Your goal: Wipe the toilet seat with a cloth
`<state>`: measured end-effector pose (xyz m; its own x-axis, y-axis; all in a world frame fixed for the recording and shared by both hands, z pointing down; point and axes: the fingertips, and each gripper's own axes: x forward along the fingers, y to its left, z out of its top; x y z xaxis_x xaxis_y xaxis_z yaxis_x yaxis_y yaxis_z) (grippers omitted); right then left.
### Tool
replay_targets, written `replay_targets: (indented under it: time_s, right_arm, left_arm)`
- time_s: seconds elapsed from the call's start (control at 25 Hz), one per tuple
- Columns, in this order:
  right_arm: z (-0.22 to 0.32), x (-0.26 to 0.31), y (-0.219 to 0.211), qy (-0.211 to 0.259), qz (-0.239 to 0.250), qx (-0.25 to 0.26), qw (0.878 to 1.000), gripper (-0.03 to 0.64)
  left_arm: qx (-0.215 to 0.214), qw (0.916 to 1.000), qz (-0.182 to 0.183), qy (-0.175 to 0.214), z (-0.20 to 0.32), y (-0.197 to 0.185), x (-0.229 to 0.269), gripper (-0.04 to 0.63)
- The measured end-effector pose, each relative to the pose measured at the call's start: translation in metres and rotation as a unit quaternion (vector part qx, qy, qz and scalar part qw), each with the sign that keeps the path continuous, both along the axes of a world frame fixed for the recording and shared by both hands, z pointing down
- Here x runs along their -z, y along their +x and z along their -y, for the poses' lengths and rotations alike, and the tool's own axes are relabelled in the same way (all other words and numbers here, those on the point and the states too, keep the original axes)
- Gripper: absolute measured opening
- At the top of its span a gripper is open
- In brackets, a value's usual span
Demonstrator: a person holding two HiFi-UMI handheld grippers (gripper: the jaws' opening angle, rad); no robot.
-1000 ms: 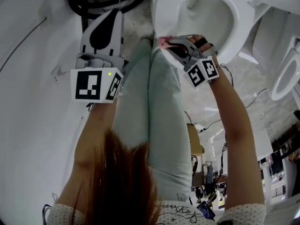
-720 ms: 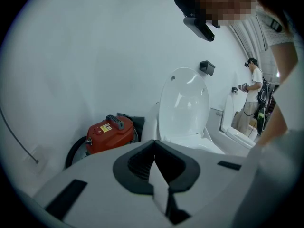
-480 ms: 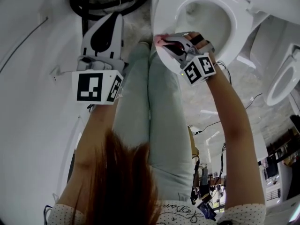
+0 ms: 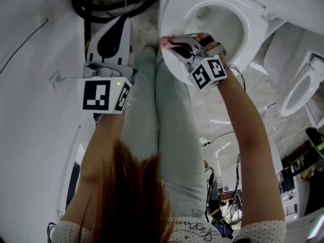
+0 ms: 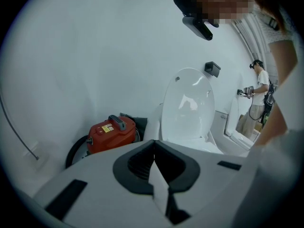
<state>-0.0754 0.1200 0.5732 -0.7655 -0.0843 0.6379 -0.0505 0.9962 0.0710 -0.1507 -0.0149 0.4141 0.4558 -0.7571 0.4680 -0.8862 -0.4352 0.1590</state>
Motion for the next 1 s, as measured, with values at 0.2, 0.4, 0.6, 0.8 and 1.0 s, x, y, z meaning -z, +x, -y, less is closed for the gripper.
replay_targets:
  time_s: [0.2,0.4,0.6,0.8,1.0]
  right_arm:
    - [0.013,0.0,0.0,0.002,0.006,-0.016,1.0,0.048]
    - [0.024,0.001,0.0,0.005,0.009,-0.022,1.0,0.048]
    - [0.041,0.001,-0.002,0.01,0.005,-0.034,0.999,0.048]
    - [0.058,0.001,-0.004,0.013,0.001,-0.042,0.999,0.048]
    - [0.085,0.003,-0.001,0.019,0.006,-0.077,0.997,0.048]
  left_arm:
    - [0.0,1.0,-0.001,0.002,0.004,0.001,0.001,0.003]
    - [0.003,1.0,-0.001,0.002,0.006,0.0,0.002,0.004]
    - [0.008,1.0,-0.003,0.003,0.008,-0.002,0.002,0.004]
    - [0.011,0.9999,-0.008,0.004,0.011,-0.001,0.003,0.004]
    - [0.011,0.9999,-0.004,0.008,0.017,-0.002,0.004,0.004]
